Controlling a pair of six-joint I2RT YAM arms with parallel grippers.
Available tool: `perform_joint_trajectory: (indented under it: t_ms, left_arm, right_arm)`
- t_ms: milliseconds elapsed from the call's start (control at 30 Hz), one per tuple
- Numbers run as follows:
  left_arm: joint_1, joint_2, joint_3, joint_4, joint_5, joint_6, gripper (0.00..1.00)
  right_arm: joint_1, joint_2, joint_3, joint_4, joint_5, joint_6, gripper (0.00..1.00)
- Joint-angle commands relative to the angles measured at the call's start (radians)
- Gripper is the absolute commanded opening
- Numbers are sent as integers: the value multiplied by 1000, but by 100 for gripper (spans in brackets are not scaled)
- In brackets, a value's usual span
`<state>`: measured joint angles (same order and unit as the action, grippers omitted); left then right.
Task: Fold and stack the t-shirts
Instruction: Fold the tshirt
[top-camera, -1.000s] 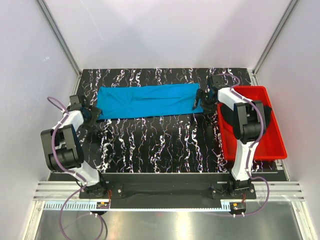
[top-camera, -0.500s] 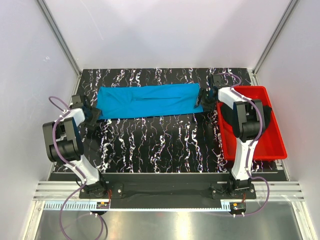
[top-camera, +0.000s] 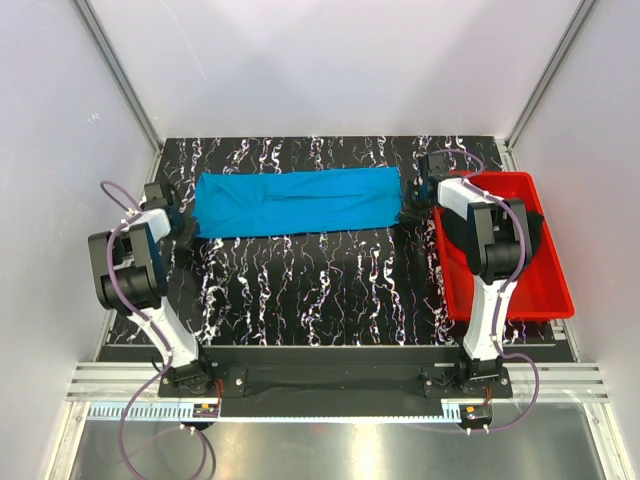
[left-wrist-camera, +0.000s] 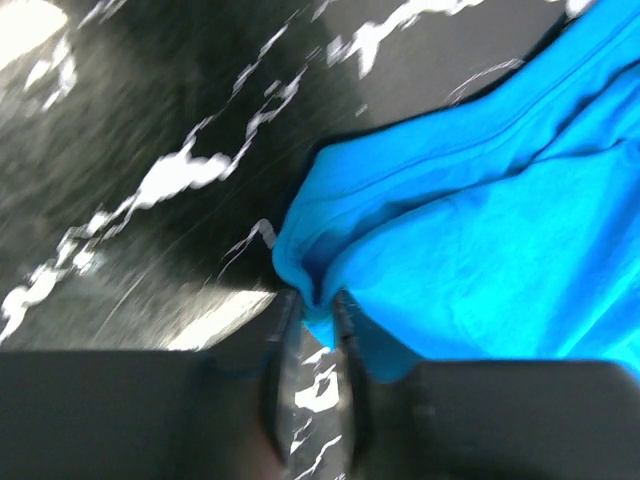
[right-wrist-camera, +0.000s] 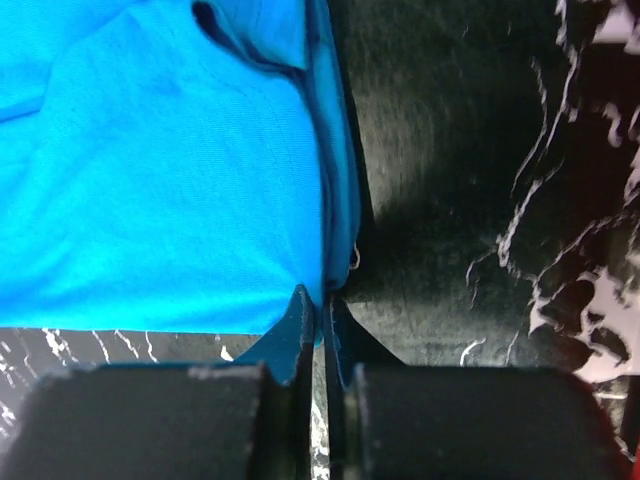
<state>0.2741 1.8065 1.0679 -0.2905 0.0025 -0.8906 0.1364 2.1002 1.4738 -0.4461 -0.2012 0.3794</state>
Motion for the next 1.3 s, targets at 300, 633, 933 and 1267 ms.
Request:
perform_joint_trajectory:
  t_ms: [300,633,933,1267]
  left_arm:
    - [-82,253,435,-7,121,231,6]
    - [-115,450,734,-134,238,294,9]
    - [-90,449,1089,-436,58,444,38]
    - [-159,34,468,-105,154,329,58]
  right_arm:
    - [150,-272,-406,35,-49,139,0]
    - [639,-433,-618,207,-76,421,5]
    - [758,-382,-344,103,-181,290,44]
    - [573,-493,-181,-284,59,36,77]
